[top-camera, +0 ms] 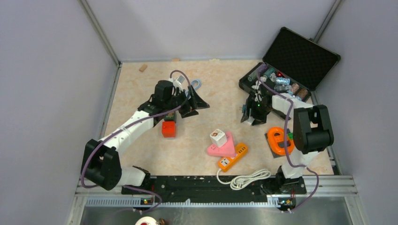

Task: Insert the plug
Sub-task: Pick up the plug from the center of the board.

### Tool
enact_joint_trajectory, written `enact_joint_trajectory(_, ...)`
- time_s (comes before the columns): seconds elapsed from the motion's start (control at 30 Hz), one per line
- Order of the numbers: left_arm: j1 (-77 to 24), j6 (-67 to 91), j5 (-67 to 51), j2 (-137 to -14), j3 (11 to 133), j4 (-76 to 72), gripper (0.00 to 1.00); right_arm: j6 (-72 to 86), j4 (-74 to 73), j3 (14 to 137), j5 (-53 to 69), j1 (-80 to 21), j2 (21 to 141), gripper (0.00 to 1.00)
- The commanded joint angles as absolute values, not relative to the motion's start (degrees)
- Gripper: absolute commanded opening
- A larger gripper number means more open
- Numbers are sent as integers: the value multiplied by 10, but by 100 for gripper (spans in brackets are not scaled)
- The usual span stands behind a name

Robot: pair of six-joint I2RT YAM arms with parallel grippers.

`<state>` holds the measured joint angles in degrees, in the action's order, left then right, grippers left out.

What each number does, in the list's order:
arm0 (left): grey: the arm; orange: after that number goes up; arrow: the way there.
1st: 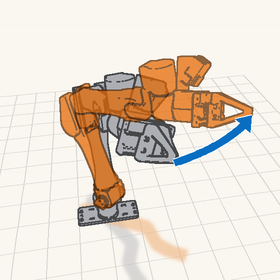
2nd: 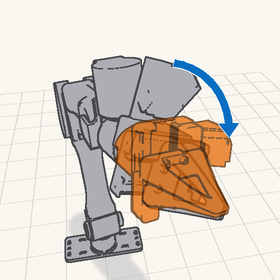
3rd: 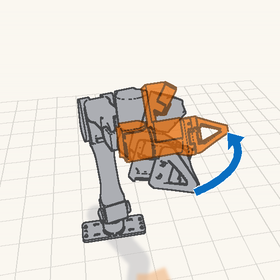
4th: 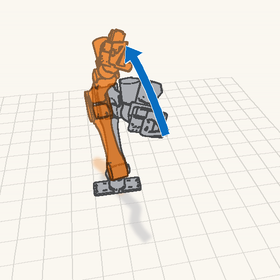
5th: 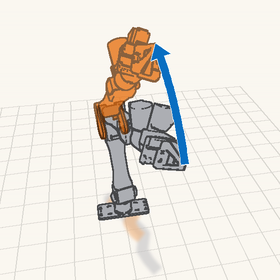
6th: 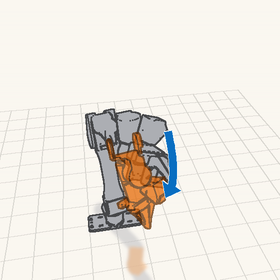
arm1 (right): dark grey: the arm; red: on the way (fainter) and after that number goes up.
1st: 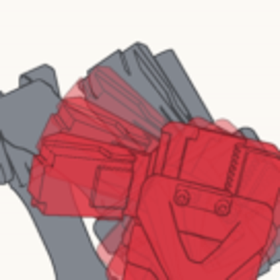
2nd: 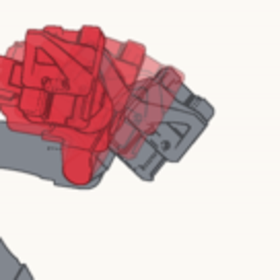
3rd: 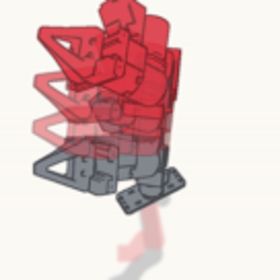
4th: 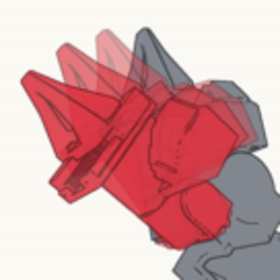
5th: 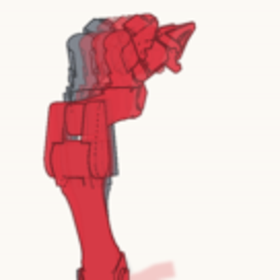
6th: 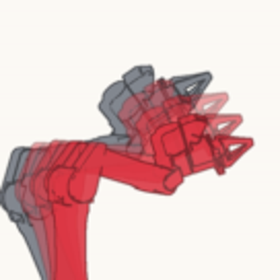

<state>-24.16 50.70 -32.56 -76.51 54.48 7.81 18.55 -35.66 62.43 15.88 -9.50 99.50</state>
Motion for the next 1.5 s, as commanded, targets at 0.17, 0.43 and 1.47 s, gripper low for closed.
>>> enact_joint_trajectory(0.17, -271, 474, -305, -795, 603, 120, 93, 243, -300, 659, 299, -185, 998, 63)
enact_joint_trajectory(0.43, -283, 438, -287, -803, 628, 178, 97, 126, -440, 783, 176, -187, 1030, 62)
enact_joint_trajectory(1.47, -299, 362, -154, -784, 718, 296, 99, 146, -494, 886, 105, -199, 1109, 0)
